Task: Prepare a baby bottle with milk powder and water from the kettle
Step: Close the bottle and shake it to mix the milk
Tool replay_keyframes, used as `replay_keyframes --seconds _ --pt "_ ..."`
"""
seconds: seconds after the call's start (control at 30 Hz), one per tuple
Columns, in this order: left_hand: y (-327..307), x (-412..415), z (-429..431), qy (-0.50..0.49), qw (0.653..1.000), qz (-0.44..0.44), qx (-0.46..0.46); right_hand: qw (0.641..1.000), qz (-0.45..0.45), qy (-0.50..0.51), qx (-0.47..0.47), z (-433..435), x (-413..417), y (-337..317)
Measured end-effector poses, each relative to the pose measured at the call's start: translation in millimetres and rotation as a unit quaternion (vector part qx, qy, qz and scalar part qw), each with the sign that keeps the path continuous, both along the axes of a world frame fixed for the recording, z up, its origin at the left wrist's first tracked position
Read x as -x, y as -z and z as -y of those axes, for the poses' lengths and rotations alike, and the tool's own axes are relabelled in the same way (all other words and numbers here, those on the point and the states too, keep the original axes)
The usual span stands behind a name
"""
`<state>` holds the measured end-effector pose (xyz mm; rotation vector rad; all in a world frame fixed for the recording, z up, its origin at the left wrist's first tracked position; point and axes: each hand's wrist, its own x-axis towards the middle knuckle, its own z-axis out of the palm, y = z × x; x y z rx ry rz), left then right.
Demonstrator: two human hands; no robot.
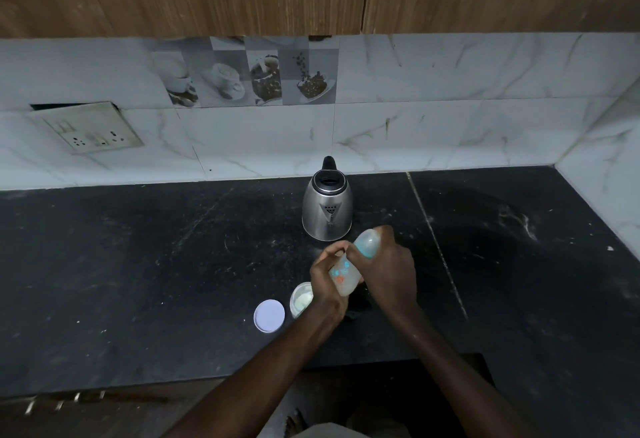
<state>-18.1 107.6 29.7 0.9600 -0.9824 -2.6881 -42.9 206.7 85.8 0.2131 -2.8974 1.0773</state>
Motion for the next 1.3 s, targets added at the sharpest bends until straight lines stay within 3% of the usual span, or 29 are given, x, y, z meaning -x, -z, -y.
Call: replay_keyframes --seconds 0.23,0.47,0.53,0.63,0.67,0.77,0.9,1.03,1.13,1.3 --pt "-8.4 1.8 6.3 0.039 0.997 -0.015 -0.066 0.984 0.03 -0.158 0.08 -14.8 -1.4 -14.0" --pt "0.5 -2.5 9.3 0.062 0.992 -0.024 -0.108 0.971 0.043 -0.201 0.121 -35.7 -1.0 -15.6" --pt "-1.1 -2.7 10.0 0.052 0.994 -0.01 -0.1 0.978 -0.01 -0.151 0.144 -39.6 2.0 -22.6" --pt "3.1 1.2 14.4 0.01 0.996 0.019 -0.088 0.955 -0.081 -0.01 0.284 -33.8 -2.6 -19.4" --pt "5.4 2.3 15.4 -0.004 0.995 0.021 -0.097 0.957 -0.067 -0.015 0.283 -29.0 -8.3 -17.3" --pt "9.7 4.8 15.8 -0.02 0.993 0.021 -0.112 0.98 -0.01 -0.125 0.157 -25.3 -19.3 -8.8" --pt "8.3 0.7 10.1 0.003 0.994 0.0 -0.111 0.944 -0.07 0.045 0.319 -26.7 -12.2 -18.0" --pt "9.7 -3.4 -0.8 0.016 0.986 -0.037 -0.161 0.977 0.026 -0.05 0.207 -18.8 -35.4 0.6" --pt "11.3 -9.3 -1.1 0.037 0.983 -0.054 -0.17 0.97 0.074 -0.078 0.22 -23.6 -35.2 8.7" --pt "5.6 -13.0 2.2 0.05 0.984 -0.068 -0.156 0.963 0.076 -0.105 0.235 -29.9 -35.4 7.6"
